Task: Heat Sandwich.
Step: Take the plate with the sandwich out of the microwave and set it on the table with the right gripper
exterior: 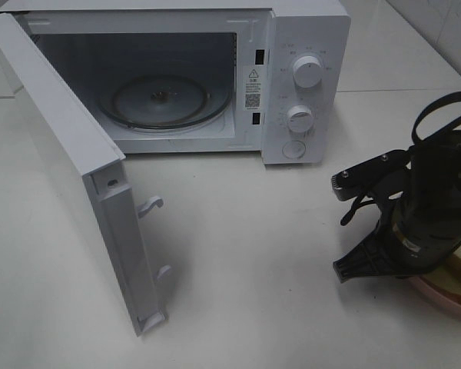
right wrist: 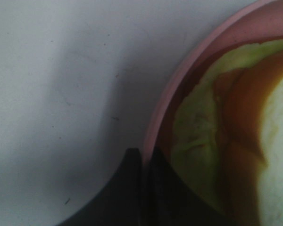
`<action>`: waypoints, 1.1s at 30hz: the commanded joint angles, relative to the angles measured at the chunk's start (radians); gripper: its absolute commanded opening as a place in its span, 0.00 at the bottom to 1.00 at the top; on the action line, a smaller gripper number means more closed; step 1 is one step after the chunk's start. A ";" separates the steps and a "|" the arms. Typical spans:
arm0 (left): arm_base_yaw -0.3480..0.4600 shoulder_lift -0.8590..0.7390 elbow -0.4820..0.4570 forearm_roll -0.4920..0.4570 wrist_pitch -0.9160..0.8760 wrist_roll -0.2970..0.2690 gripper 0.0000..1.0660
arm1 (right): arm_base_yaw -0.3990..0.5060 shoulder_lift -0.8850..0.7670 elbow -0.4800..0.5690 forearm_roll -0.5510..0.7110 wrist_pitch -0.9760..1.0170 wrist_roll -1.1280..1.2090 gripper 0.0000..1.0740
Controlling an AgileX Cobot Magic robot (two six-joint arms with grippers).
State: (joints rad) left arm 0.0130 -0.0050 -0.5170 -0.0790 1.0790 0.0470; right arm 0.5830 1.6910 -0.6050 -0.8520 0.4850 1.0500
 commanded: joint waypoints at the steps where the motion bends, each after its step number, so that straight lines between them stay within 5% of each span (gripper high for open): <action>1: 0.003 -0.005 0.002 -0.002 -0.009 0.001 0.91 | -0.033 0.026 -0.007 -0.045 -0.013 0.020 0.00; 18: 0.003 -0.005 0.002 -0.002 -0.009 0.001 0.91 | -0.163 0.043 -0.030 -0.075 -0.045 0.016 0.01; 33: 0.003 -0.005 0.002 -0.002 -0.009 0.001 0.91 | -0.175 0.043 -0.030 -0.077 -0.094 0.016 0.05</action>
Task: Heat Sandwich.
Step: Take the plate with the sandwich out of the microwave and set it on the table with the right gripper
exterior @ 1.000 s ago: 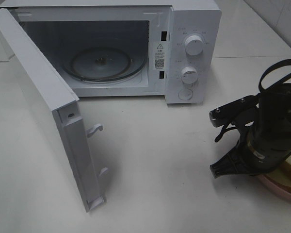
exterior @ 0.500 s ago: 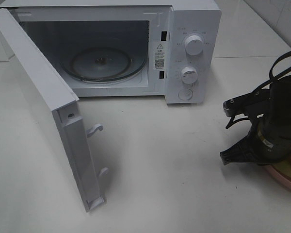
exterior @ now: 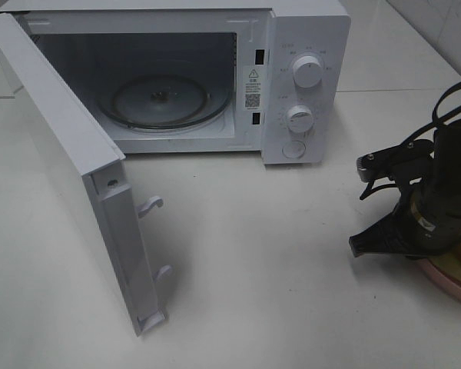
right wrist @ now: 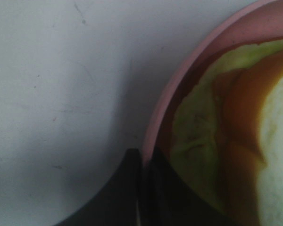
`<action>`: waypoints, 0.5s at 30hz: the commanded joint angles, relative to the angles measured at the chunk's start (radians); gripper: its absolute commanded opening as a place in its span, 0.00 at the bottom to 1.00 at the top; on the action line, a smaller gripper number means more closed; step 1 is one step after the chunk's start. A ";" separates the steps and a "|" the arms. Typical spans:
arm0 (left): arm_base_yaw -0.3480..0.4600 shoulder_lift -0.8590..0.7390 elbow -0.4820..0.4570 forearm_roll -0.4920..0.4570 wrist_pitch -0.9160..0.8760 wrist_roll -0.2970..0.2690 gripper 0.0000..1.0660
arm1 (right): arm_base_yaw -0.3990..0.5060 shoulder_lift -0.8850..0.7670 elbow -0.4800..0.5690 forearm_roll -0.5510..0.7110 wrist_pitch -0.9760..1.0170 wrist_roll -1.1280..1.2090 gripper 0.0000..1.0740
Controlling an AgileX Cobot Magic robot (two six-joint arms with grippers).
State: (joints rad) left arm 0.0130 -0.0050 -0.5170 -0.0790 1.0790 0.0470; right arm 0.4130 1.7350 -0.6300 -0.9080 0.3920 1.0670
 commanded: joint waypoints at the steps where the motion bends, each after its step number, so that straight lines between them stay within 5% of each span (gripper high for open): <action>1: 0.003 -0.005 0.002 -0.002 -0.009 0.001 0.91 | -0.005 -0.001 -0.005 -0.017 -0.001 -0.001 0.07; 6: 0.003 -0.005 0.002 -0.002 -0.009 0.001 0.91 | -0.005 -0.001 -0.005 0.011 -0.001 -0.001 0.12; 15: 0.003 -0.005 0.002 -0.002 -0.009 0.001 0.91 | -0.005 -0.001 -0.005 0.076 -0.001 -0.027 0.43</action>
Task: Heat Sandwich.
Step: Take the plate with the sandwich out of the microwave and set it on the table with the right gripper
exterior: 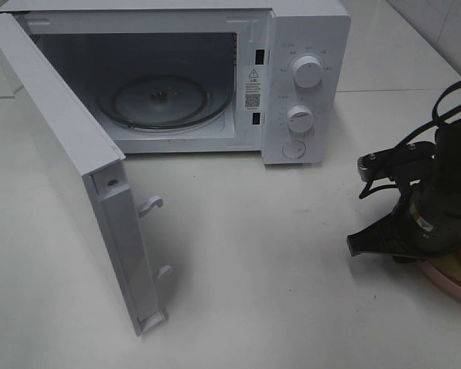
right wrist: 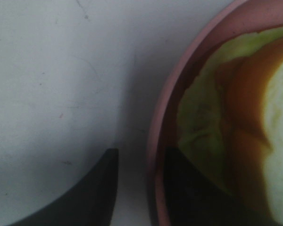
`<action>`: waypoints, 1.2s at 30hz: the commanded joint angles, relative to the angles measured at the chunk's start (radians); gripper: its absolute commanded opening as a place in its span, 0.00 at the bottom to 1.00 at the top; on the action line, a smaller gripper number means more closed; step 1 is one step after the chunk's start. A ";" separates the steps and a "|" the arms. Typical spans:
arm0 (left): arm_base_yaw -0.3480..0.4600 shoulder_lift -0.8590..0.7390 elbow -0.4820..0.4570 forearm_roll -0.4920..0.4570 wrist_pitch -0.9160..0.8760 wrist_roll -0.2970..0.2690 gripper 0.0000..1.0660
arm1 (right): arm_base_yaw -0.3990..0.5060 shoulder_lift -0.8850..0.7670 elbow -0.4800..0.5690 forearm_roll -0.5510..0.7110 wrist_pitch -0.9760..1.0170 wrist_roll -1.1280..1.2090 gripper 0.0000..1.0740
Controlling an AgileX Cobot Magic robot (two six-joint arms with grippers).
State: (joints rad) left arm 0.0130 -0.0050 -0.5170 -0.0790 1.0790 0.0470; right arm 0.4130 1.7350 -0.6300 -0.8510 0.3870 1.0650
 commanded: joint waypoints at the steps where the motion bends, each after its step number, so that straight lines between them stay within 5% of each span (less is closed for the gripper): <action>1: 0.003 -0.005 0.002 -0.002 -0.009 0.001 0.91 | -0.005 -0.001 -0.005 0.019 0.004 -0.025 0.43; 12: 0.003 -0.005 0.002 -0.002 -0.009 0.001 0.91 | -0.004 -0.001 -0.005 0.059 0.012 -0.198 0.77; 24: 0.003 -0.005 0.002 -0.002 -0.009 0.001 0.91 | -0.004 -0.079 -0.005 0.118 0.076 -0.351 0.74; 36: 0.003 -0.005 0.002 -0.002 -0.009 0.001 0.91 | -0.004 -0.278 -0.005 0.375 0.177 -0.653 0.70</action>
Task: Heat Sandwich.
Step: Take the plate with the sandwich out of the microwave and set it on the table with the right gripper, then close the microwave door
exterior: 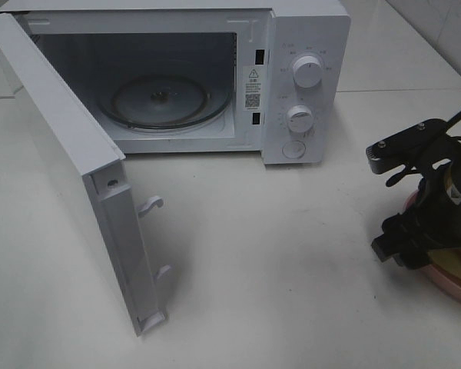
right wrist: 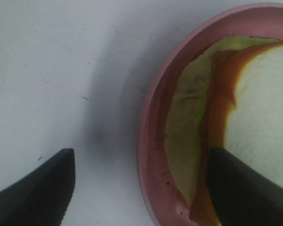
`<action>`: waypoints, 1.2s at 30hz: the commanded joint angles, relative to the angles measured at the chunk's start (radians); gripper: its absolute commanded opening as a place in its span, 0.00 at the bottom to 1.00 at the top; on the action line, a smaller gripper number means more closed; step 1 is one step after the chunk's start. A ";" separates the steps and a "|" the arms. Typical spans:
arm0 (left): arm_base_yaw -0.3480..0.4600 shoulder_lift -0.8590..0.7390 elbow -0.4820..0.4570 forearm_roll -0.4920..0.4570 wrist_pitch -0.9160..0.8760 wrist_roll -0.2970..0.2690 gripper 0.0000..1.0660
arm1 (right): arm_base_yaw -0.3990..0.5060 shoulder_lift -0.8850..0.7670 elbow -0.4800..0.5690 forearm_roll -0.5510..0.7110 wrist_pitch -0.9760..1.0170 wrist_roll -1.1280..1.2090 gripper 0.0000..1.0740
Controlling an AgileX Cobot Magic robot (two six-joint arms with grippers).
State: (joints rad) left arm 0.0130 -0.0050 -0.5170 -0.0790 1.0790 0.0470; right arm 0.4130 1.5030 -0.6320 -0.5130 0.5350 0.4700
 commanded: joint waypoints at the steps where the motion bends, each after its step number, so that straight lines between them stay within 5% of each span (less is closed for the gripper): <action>1: 0.003 -0.005 0.002 -0.002 -0.009 0.001 0.91 | -0.004 -0.046 -0.003 0.037 0.029 -0.058 0.70; 23: 0.003 -0.005 0.002 -0.002 -0.009 0.001 0.91 | -0.003 -0.520 -0.003 0.287 0.145 -0.264 0.72; 36: 0.003 -0.005 0.002 -0.002 -0.009 0.001 0.91 | -0.003 -0.839 -0.003 0.368 0.408 -0.320 0.71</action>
State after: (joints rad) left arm 0.0130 -0.0050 -0.5170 -0.0790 1.0790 0.0470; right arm 0.4130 0.6960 -0.6320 -0.1480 0.9000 0.1580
